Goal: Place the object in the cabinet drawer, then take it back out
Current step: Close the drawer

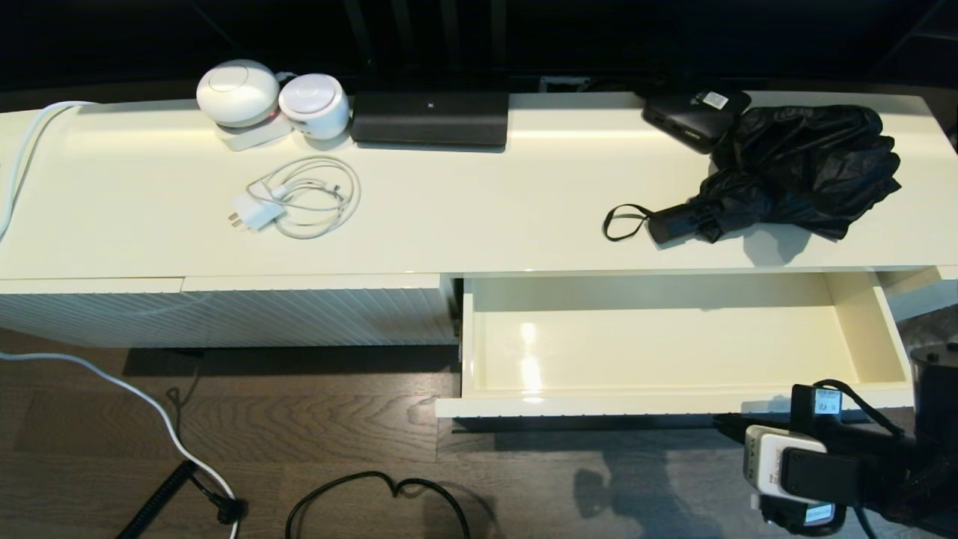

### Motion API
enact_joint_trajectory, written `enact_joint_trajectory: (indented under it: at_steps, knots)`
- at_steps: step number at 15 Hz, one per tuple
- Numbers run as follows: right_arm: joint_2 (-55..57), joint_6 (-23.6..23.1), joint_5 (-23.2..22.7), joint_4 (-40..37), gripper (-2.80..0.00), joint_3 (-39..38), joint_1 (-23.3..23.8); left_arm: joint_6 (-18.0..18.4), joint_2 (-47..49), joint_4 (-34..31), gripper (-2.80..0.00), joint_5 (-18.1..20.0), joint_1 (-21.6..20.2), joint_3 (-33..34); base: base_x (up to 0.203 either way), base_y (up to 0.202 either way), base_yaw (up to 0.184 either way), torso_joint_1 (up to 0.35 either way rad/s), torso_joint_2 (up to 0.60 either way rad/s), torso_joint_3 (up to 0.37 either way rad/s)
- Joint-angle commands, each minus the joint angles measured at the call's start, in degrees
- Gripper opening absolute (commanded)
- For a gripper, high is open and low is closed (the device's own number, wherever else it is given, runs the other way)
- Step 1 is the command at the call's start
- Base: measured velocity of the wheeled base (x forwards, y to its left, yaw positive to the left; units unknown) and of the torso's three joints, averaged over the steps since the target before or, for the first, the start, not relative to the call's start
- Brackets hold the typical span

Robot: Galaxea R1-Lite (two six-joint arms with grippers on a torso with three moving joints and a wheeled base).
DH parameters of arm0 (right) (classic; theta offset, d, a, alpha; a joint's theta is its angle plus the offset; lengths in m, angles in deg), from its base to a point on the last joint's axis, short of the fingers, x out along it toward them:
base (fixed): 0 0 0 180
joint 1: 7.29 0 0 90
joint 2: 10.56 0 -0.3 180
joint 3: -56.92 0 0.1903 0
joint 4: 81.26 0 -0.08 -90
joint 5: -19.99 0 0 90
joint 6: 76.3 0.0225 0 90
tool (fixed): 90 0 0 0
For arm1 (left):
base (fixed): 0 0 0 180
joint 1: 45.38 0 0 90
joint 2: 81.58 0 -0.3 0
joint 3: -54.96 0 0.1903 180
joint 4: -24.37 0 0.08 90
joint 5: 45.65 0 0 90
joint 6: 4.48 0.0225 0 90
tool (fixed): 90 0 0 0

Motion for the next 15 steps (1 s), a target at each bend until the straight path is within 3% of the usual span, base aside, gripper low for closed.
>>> enact_joint_trajectory:
  at_steps: [1,11,15]
  knots:
    - [1.1,-0.4,0.1,0.4,-2.80,1.2,0.6,0.0,-0.1,0.0,-2.80,0.0,0.0,0.0,0.000,0.000,0.000,0.000,0.00,0.000]
    - [6.5,-3.9,-0.1,10.2,-2.80,4.7,4.5,0.0,-0.1,0.0,-2.80,0.0,0.0,0.0,0.000,0.000,0.000,0.000,0.00,0.000]
    - [9.3,-3.9,0.0,10.8,-2.80,7.3,5.1,0.0,-0.1,0.0,-2.80,0.0,0.0,0.0,0.000,0.000,0.000,0.000,0.00,0.000]
